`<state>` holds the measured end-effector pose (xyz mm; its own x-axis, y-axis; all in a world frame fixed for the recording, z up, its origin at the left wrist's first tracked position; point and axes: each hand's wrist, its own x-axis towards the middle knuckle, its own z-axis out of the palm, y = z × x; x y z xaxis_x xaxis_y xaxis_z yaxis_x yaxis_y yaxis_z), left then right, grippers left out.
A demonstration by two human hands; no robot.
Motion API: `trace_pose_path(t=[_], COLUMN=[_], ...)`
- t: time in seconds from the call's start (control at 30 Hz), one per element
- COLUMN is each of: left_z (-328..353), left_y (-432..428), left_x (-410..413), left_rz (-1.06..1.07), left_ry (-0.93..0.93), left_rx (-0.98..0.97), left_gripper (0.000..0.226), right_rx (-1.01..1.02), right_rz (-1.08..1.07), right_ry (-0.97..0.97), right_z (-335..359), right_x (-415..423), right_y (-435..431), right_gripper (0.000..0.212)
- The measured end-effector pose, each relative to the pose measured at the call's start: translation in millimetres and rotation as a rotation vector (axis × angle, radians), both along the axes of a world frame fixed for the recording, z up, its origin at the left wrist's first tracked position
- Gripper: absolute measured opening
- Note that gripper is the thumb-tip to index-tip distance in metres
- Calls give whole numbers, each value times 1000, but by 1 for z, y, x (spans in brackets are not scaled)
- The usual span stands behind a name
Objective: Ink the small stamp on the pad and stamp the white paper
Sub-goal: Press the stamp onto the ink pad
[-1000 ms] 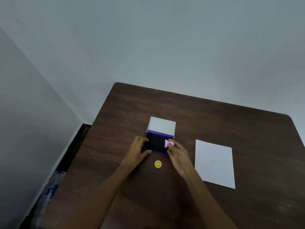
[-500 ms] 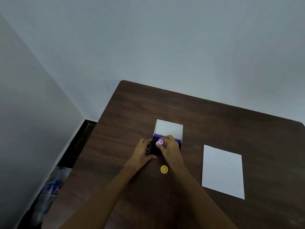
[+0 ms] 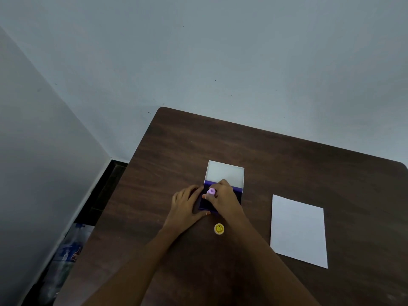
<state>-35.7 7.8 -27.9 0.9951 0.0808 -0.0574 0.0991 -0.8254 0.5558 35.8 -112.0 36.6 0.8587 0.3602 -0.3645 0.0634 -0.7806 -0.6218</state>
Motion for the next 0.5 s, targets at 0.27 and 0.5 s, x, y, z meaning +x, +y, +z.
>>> trace_pose_path(t=[0.27,0.5], left_z=[0,0], left_y=[0,-1], left_x=[-1,-2], left_rz=[-6,-9], left_ry=[-38,-71], left_rx=[28,24], left_gripper=[70,68], right_rx=[79,101], right_rz=[-167,-205], right_ry=[86,99], right_z=[4,7], right_x=[10,15], right_y=[1,4], right_gripper=[27,23])
